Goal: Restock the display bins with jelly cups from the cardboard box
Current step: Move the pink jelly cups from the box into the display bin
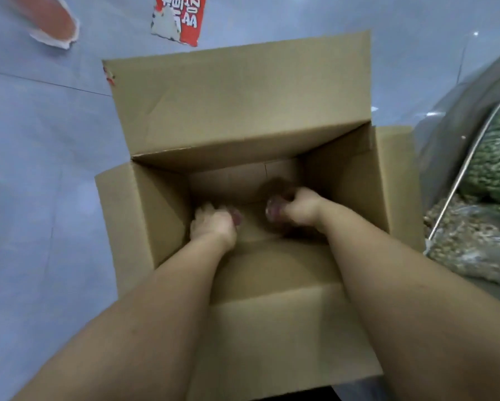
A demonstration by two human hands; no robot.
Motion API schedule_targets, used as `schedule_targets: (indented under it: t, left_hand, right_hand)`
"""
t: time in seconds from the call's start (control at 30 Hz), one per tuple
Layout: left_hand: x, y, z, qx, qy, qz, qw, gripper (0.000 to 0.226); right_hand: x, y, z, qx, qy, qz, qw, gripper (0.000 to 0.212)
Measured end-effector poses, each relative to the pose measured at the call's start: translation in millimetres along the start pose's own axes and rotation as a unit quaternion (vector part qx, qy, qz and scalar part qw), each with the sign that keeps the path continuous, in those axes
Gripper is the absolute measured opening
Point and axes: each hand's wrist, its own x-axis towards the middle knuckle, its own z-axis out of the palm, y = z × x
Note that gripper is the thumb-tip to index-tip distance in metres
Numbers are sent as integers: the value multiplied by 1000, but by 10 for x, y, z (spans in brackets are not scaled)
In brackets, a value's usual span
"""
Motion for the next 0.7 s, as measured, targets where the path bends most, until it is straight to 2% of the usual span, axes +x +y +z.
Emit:
schedule_targets:
  t: [0.03, 0.07, 0.13, 0.17, 0.3, 0.37, 0.4, 0.47, 0.53, 0.63, 0.7]
  left_hand:
    - [-108, 17, -100, -106, 6, -2, 994, 44]
    - [-259, 37, -223, -238, 10, -6, 971, 44]
    - [-696, 71, -509, -484, 7, -5, 875, 40]
    - [-961, 85, -669, -562, 6, -1, 827, 36]
    - [-2179, 182, -1398, -772, -28, 19, 634, 14]
    - [-2870, 271, -1836, -810, -75, 69, 577, 13]
    - [-3223, 330, -2067, -813, -102, 107, 563, 23]
    - [-3900, 466, -2522, -793, -155, 199, 555, 49]
    - [-4527, 649, -2908, -751, -194, 286, 562, 65]
    - [-5326, 1008, -3322, -665, -195, 399, 600, 57]
    - [-5769, 1264, -3486, -622, -177, 464, 605, 51]
  right_hand:
    - [-169, -23, -35, 95, 25, -15, 995, 41]
    - [-377, -54, -61, 198, 45, -26, 979, 45]
    - [-859, -124, -116, 382, 60, -39, 921, 48]
    - [-1134, -162, -147, 449, 58, -50, 890, 44]
    - [-2474, -427, -373, 618, 67, -116, 775, 22]
    - [-3250, -638, -557, 644, 91, -167, 741, 24]
    - [-3652, -748, -666, 645, 109, -196, 731, 34]
    - [-4444, -940, -905, 627, 144, -251, 724, 54]
    - [-5203, -1053, -1115, 599, 186, -302, 718, 53]
    - [-6168, -1094, -1358, 569, 281, -356, 686, 43]
    - [-6718, -1032, -1496, 534, 343, -401, 661, 37]
